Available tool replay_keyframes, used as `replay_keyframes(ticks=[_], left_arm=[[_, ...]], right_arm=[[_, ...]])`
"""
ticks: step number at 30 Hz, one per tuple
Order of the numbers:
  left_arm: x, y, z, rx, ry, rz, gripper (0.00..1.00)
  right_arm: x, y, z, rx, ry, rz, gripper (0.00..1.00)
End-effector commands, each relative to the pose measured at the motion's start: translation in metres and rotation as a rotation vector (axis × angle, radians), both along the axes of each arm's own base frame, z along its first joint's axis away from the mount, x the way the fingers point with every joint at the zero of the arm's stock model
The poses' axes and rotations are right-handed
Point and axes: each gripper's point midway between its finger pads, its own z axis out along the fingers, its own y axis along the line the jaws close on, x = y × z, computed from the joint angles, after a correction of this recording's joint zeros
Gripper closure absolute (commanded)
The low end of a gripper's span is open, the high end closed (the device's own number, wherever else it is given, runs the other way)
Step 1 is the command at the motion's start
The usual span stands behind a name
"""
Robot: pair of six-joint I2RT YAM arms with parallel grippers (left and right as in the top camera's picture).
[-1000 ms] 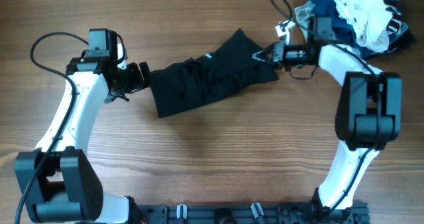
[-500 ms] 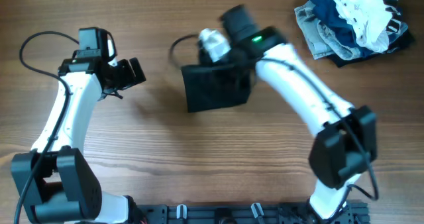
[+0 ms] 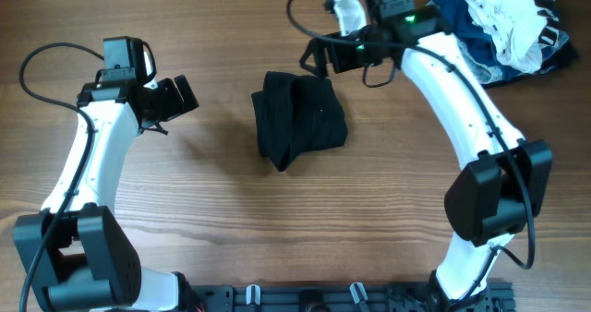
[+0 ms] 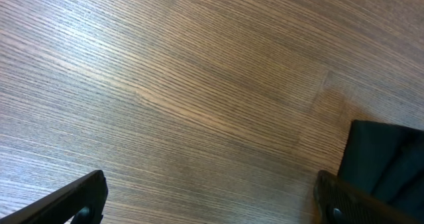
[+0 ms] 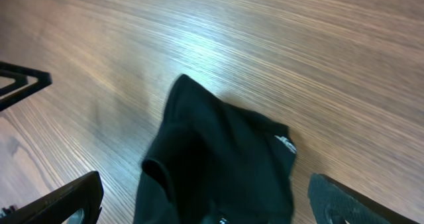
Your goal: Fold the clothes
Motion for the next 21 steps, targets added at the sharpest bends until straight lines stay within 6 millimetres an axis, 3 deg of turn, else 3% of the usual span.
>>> replay_keyframes(ticks=[1, 8, 13, 15, 16, 21], left_arm=[[0.002, 0.001, 0.007, 0.012, -0.023, 0.001, 0.0], [0.002, -0.008, 0.008, -0.042, -0.023, -0.019, 0.0], [0.0, 0.02, 0.007, -0.002, -0.02, 0.051, 0.0], [-0.001, 0.025, 0.007, -0.002, -0.02, 0.063, 0.0], [0.001, 0.025, 0.008, -0.001, -0.027, 0.063, 0.0], [0.004, 0.025, 0.009, -0.001, -0.042, 0.067, 0.0]], right_arm=[[-0.006, -0.007, 0.01, 0.019, 0.017, 0.009, 0.0], [-0.028, -0.024, -0.012, -0.091, 0.095, 0.041, 0.0], [-0.059, -0.029, -0.067, -0.135, 0.214, 0.078, 0.0], [-0.066, -0.02, -0.081, -0.137, 0.211, 0.102, 0.25], [-0.065, -0.009, -0.082, -0.133, 0.182, 0.125, 0.44], [-0.057, 0.032, -0.1, -0.203, 0.09, 0.139, 0.76]])
